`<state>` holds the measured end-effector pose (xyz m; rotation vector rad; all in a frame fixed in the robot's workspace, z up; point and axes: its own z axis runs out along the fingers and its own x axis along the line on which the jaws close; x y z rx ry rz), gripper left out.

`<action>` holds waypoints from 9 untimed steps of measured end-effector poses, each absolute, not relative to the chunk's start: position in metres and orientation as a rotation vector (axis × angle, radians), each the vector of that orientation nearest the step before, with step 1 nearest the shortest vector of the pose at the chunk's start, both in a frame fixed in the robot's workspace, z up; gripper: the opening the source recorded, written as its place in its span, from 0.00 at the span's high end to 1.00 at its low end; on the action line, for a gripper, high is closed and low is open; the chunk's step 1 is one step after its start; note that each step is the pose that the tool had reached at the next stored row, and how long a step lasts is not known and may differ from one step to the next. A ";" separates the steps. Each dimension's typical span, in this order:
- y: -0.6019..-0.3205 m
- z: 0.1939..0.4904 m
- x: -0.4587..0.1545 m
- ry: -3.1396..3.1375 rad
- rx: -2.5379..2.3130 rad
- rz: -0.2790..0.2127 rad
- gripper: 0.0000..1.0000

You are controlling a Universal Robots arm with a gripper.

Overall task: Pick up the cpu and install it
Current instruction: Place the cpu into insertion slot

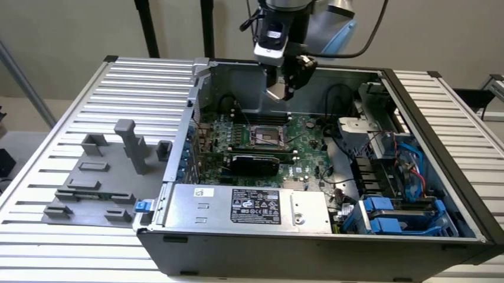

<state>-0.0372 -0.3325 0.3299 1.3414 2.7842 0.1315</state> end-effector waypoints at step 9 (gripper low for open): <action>-0.332 0.328 -0.037 2.655 1.569 0.124 0.45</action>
